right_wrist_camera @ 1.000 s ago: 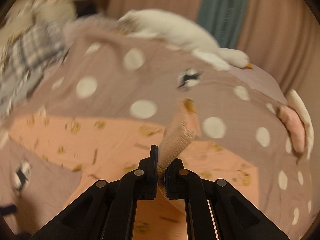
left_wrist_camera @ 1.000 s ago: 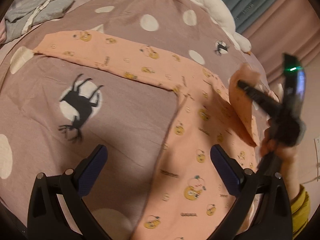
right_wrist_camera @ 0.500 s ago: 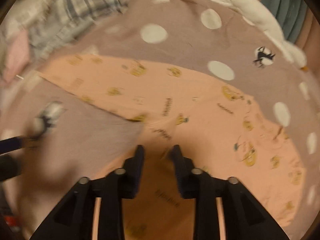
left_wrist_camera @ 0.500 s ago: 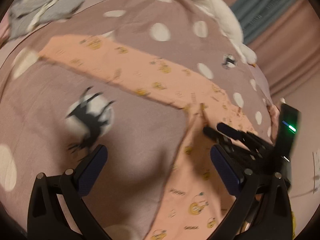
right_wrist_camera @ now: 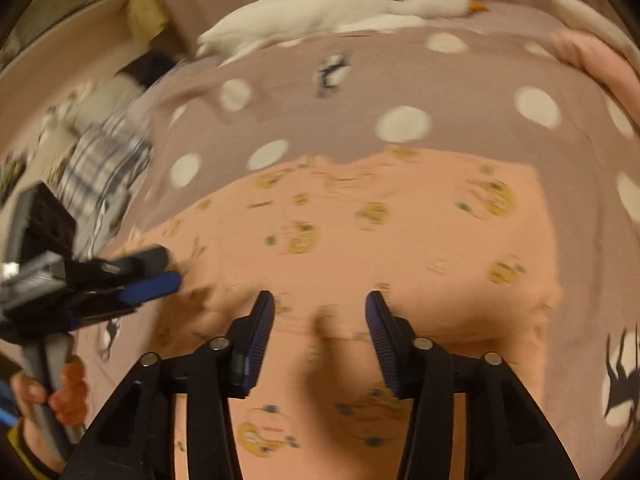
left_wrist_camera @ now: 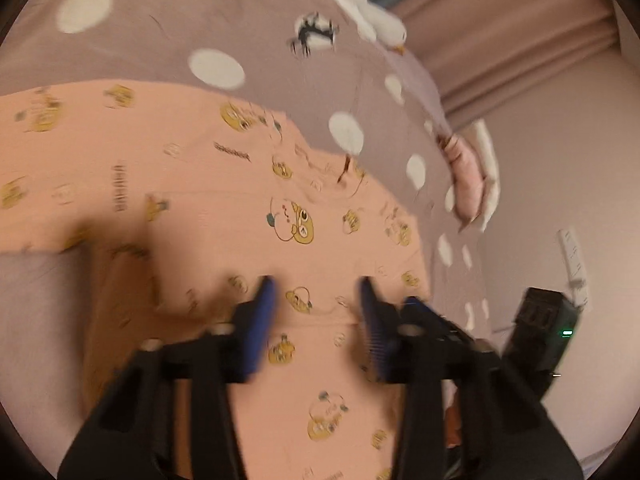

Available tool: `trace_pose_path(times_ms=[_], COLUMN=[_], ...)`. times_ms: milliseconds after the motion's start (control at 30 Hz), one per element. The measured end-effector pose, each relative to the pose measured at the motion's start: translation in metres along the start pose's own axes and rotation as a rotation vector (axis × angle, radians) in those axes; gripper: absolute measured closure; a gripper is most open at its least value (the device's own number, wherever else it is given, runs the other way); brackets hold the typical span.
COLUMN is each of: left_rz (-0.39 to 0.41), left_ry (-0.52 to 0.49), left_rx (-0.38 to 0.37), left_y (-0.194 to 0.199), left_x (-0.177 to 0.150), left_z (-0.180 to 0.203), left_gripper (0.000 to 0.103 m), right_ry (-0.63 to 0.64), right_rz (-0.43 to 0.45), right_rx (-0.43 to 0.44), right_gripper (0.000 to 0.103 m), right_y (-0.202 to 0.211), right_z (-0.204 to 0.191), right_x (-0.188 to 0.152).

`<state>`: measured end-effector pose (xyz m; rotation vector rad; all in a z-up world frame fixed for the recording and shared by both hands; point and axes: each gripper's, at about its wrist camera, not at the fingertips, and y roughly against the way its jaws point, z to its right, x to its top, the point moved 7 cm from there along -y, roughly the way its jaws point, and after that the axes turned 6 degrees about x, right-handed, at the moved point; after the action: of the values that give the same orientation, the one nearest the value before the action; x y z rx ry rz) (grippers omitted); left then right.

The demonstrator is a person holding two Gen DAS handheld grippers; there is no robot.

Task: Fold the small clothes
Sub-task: 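Fold the held sleeve across the shirt body with the right gripper and release, then grasp the other sleeve cuff with the left gripper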

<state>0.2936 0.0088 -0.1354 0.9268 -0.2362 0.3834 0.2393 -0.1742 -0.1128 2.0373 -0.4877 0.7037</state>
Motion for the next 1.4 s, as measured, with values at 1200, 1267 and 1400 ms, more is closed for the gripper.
trace_pose_path(times_ms=[1200, 1267, 1400], left_rz=[0.226, 0.265, 0.349], left_ry=[0.17, 0.31, 0.512], left_rx=[0.349, 0.328, 0.276], left_y=[0.122, 0.146, 0.181], left_x=[-0.006, -0.006, -0.006], left_z=[-0.151, -0.193, -0.255], left_gripper=[0.029, 0.03, 0.03], right_ry=[-0.066, -0.056, -0.002], right_rz=[0.095, 0.09, 0.06], right_rx=[-0.177, -0.169, -0.191], right_gripper=[0.054, 0.054, 0.054], right_y=[0.074, 0.074, 0.073], right_z=[0.044, 0.033, 0.018], right_x=[-0.017, -0.022, -0.033])
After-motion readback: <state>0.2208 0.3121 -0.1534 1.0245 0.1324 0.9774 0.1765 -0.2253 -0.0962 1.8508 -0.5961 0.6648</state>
